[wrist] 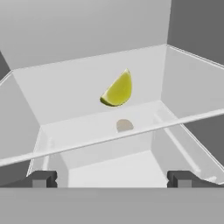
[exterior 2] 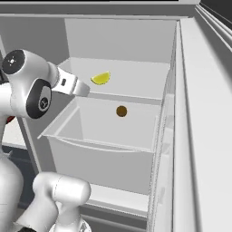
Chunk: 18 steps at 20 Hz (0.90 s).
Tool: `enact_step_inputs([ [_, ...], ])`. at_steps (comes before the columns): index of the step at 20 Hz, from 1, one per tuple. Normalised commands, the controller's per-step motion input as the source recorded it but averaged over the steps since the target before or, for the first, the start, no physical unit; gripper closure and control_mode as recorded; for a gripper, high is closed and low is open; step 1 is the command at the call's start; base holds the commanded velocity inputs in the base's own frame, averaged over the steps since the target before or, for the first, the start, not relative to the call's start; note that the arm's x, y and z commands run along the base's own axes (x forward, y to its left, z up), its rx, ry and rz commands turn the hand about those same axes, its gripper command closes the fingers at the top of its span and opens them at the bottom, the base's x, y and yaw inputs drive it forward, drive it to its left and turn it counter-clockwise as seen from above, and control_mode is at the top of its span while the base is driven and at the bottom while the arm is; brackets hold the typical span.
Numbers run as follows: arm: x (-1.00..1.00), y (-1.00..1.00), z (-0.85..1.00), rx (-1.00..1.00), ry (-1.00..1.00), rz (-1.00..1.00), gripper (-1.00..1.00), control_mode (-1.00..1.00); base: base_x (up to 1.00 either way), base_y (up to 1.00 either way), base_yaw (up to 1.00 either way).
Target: Grab a lemon wedge from the fridge and one ice cube from the ice bowl, and put them in the glass of lemonade.
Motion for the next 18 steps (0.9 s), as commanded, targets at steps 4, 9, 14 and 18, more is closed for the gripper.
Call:
enact_step_inputs([
  [4,0.24,0.00,-0.01,0.00,0.05,0.00,-1.00,-1.00,0.00,0.00,0.00],
  [9,0.28,0.00,0.00,0.00,0.01,0.00,-1.00,-1.00,0.00,0.00,0.00],
  [14,0.27,-0.03,-0.06,0.00,0.00,0.00,-1.00,-1.00,0.00,0.00,0.00],
  [18,0.20,-0.13,-0.12,0.00,0.00,0.00,-1.00,-1.00,0.00,0.00,0.00],
])
